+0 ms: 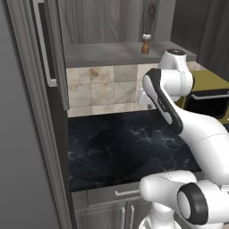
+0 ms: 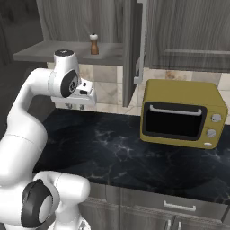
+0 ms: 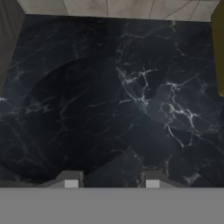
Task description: Retrieve the shaker from the cabinet and place it next the steak on a plate on the dining table.
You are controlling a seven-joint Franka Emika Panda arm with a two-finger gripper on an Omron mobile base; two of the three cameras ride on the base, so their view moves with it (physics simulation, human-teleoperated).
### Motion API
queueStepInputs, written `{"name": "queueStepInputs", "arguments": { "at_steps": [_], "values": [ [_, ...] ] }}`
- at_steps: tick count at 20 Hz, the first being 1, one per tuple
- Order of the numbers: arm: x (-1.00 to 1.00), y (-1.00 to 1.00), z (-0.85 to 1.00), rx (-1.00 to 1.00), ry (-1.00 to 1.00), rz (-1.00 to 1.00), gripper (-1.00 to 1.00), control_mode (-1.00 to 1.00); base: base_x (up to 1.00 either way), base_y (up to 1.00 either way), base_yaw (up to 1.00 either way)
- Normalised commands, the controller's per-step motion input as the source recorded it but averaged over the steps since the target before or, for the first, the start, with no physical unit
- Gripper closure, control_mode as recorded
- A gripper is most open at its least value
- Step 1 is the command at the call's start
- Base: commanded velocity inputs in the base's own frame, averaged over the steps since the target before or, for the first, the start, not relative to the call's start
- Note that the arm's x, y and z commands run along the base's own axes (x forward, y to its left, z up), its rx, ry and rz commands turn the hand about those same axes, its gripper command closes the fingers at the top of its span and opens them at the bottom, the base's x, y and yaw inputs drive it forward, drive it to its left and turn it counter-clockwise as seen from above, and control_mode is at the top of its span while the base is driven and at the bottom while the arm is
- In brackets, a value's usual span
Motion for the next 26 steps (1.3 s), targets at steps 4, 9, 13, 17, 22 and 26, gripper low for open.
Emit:
{"name": "queueStepInputs", "arguments": {
  "at_steps": [4, 9, 13, 17, 22, 26],
  "values": [
    [0.0, 0.0, 0.0, 0.0, 0.0, 0.0, -1.0, -1.0, 0.0, 0.0, 0.0],
    [0.0, 0.0, 0.0, 0.0, 0.01, 0.0, -1.0, -1.0, 0.0, 0.0, 0.0],
    [-0.04, 0.0, 0.12, 0.0, 0.0, 0.0, -1.0, -1.0, 0.0, 0.0, 0.0],
    [-0.14, 0.0, 0.45, 0.0, -0.05, 0.0, -1.0, -1.0, 0.0, 0.0, 0.0],
    [-0.04, 0.0, 0.64, -0.06, -0.06, -0.01, -1.0, -1.0, 0.0, 0.0, 0.0],
    [0.0, 0.0, 0.57, -0.04, -0.05, -0.02, -1.0, -1.0, 0.0, 0.0, 0.0]
  ]
}}
